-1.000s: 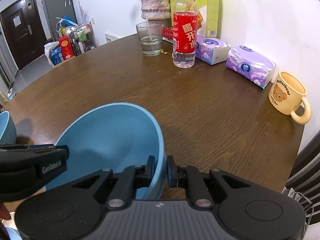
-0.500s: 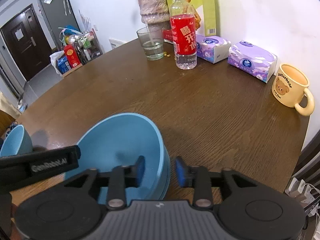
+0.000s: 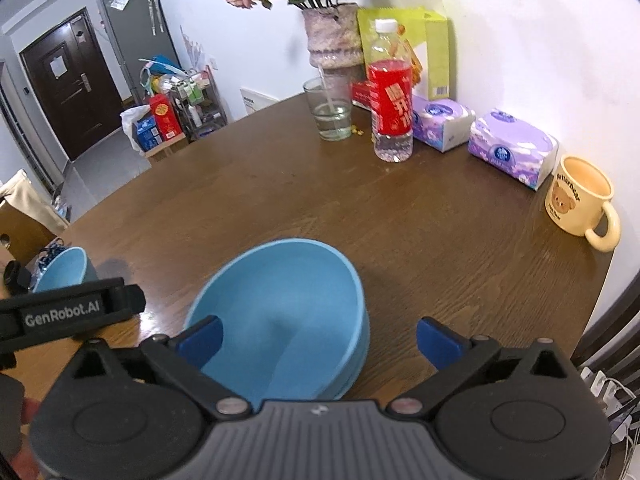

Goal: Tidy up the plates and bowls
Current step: 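Move both grippers to the rim of the remaining light-blue bowl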

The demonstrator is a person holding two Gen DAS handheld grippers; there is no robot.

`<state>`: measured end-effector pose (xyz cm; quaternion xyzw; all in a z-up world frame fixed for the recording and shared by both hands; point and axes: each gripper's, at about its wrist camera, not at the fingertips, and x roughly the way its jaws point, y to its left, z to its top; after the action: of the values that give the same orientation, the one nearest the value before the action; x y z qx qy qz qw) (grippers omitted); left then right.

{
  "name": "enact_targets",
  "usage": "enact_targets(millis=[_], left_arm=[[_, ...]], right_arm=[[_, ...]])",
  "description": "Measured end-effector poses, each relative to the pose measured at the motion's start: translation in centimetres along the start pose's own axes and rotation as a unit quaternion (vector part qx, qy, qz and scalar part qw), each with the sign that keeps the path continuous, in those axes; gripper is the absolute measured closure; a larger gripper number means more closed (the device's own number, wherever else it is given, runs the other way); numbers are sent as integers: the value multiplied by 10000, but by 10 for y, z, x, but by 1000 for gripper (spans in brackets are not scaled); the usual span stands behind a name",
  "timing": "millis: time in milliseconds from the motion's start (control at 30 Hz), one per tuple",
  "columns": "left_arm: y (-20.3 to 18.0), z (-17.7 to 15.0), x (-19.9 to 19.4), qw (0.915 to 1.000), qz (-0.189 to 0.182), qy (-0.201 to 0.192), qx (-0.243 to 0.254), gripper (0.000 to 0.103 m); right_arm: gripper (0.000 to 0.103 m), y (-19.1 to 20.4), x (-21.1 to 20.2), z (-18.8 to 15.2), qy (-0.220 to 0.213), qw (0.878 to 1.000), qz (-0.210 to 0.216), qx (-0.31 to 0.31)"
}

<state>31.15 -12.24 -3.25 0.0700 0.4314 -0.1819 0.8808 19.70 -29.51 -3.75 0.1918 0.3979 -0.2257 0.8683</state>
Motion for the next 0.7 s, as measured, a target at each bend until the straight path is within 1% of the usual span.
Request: enact_targets(millis=[133,300,567,700], left_arm=[[19,3,-6,10000,5,-9,-99,0],[45,9,-9,9999,-36,-23,-167,0],[93,18,-14,9996,-64,-60,-277,0],[121,21,-14,9991,-26,-54,-417,0]], right_arm=[[0,13,-11,1,-84,10000,5,2],[0,33,-17,1,-77,10000,30,5],[0,74,-20,-1,-70,10000,28,-22],[0,100,-16,-5,-13,9999,68,-110]])
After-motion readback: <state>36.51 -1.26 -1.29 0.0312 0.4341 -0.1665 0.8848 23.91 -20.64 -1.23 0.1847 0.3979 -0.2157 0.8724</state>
